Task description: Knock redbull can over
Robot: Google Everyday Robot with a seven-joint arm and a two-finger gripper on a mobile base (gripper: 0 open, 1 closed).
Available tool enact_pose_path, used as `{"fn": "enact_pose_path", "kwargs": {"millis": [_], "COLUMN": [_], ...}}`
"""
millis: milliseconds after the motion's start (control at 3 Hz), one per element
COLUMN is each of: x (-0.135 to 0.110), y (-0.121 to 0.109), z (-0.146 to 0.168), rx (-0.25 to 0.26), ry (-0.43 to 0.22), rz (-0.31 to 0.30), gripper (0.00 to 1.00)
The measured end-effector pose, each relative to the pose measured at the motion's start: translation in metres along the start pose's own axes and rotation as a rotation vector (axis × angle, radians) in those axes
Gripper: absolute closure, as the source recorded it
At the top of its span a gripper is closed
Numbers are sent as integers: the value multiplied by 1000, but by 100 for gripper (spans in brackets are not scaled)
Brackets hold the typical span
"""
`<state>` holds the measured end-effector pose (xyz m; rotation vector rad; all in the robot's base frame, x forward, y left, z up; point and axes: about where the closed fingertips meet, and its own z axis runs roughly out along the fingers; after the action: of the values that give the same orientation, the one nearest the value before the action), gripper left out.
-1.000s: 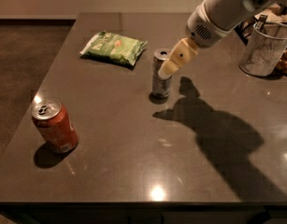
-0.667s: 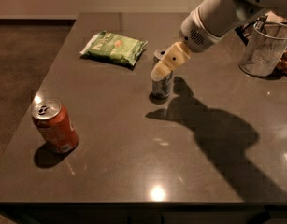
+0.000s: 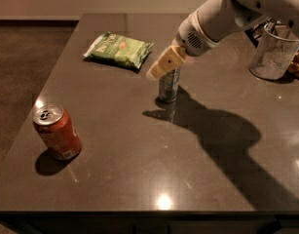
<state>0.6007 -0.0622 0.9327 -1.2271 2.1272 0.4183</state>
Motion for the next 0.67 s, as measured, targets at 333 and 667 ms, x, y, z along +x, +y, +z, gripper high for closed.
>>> {"fn": "enact_pose_path", "kwargs": {"millis": [333, 667], "x": [7, 9], "y": [-4, -12], "z": [-6, -25], "rx": [16, 61], "ry": [-15, -2], "rz": [34, 54], "gripper": [41, 73]}}
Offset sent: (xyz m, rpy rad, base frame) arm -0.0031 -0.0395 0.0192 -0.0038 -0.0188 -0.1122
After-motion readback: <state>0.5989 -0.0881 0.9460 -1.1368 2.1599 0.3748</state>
